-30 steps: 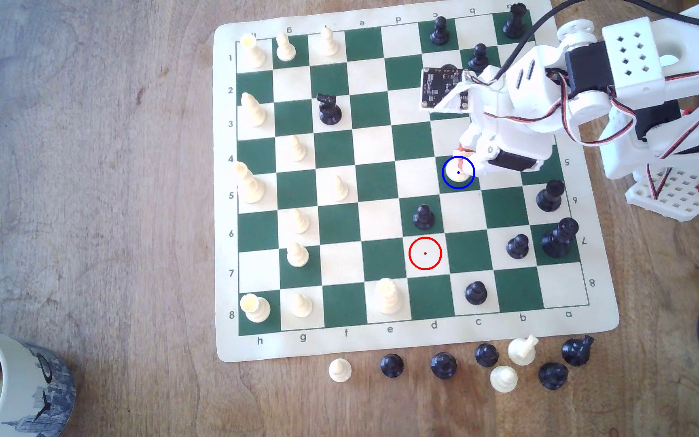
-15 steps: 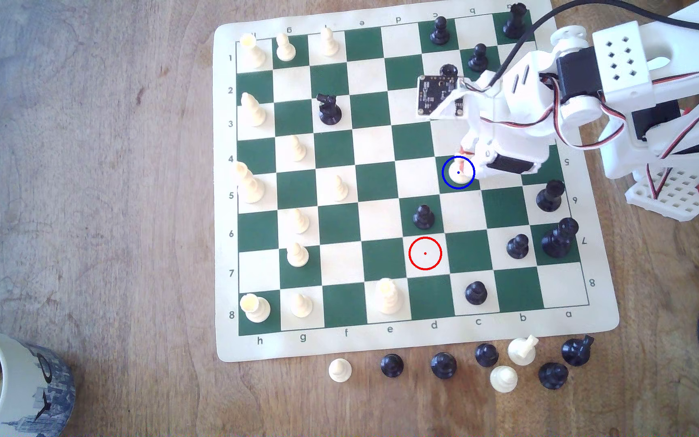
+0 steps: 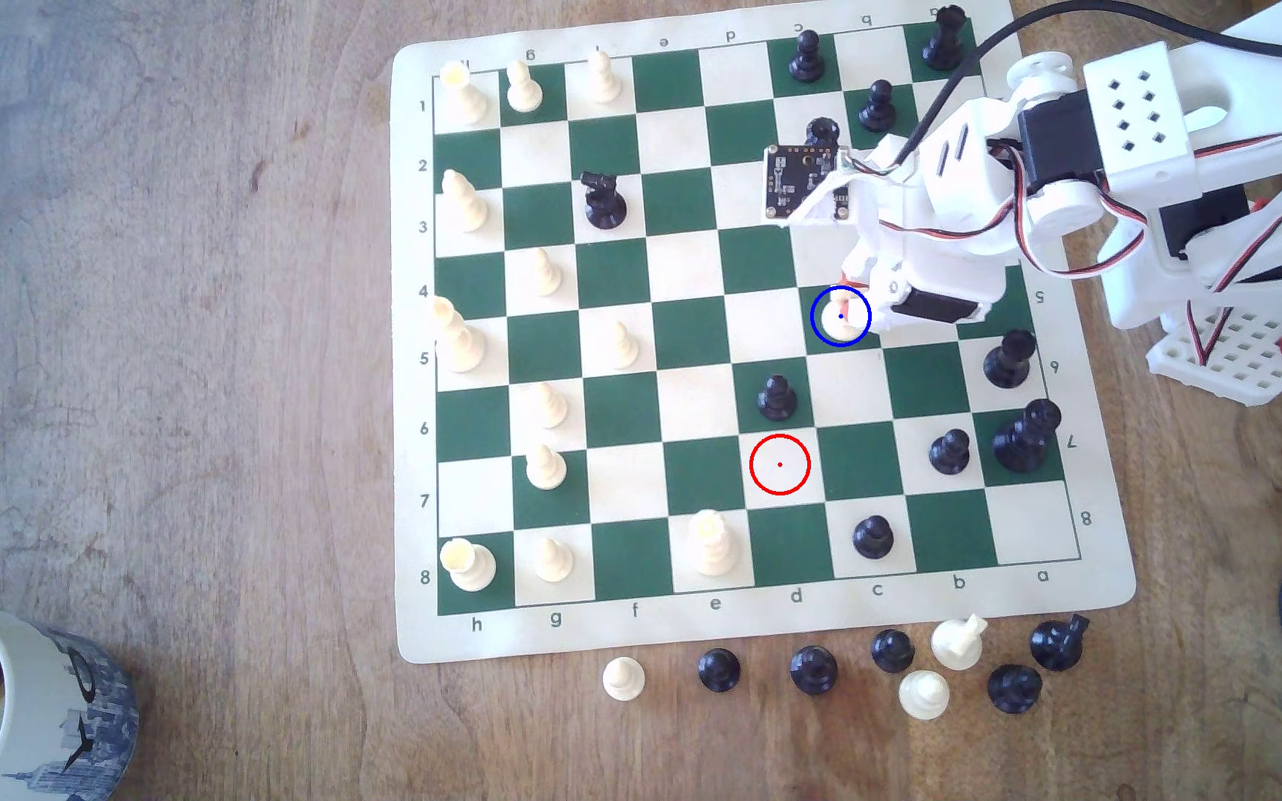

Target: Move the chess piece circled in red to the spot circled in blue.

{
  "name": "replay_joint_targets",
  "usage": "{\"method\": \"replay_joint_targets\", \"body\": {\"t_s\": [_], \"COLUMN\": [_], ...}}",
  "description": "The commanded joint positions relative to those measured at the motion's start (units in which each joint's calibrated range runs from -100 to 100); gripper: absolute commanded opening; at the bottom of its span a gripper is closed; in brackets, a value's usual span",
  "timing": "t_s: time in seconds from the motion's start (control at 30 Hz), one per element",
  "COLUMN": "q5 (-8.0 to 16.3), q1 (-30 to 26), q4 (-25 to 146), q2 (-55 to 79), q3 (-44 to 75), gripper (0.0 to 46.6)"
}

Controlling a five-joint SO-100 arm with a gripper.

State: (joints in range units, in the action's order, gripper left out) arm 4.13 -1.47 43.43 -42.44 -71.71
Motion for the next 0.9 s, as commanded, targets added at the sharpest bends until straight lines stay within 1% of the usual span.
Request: {"method": "replay_joint_targets", "body": {"t_s": [0.0,0.03,0.07,0.13,0.17,0.2,0.23,0.33,0.47,0.5,0.6,0.63,0.73,0.77,0.87], "q5": [-0.3,-0.3,-0.3,-0.4,-0.5,-0.5,-0.5,-0.5,-0.5,-0.4,-0.5,-0.9,-2.5,-2.8,-3.2], "q1": [0.2,0.4,0.7,1.1,1.6,2.1,2.5,4.3,5.1,4.8,4.6,4.6,4.7,4.8,5.0], "q4": [-0.5,-0.6,-0.6,-0.5,-0.5,-0.5,-0.7,-3.3,-11.0,-16.5,-29.9,-39.7,-54.1,-61.0,-69.3], "q2": [0.3,0.2,-0.1,-0.8,-1.7,-2.6,-3.4,-7.1,-11.7,-13.4,-15.0,-14.8,-14.0,-14.0,-14.9], "q3": [1.2,1.3,1.4,1.5,1.7,1.7,1.8,1.8,0.2,-1.1,-5.3,-8.2,-12.4,-14.1,-15.8], "gripper": [3.9,6.5,10.4,13.2,16.6,18.2,18.3,16.2,16.1,15.1,14.2,13.2,11.0,9.1,7.1]}}
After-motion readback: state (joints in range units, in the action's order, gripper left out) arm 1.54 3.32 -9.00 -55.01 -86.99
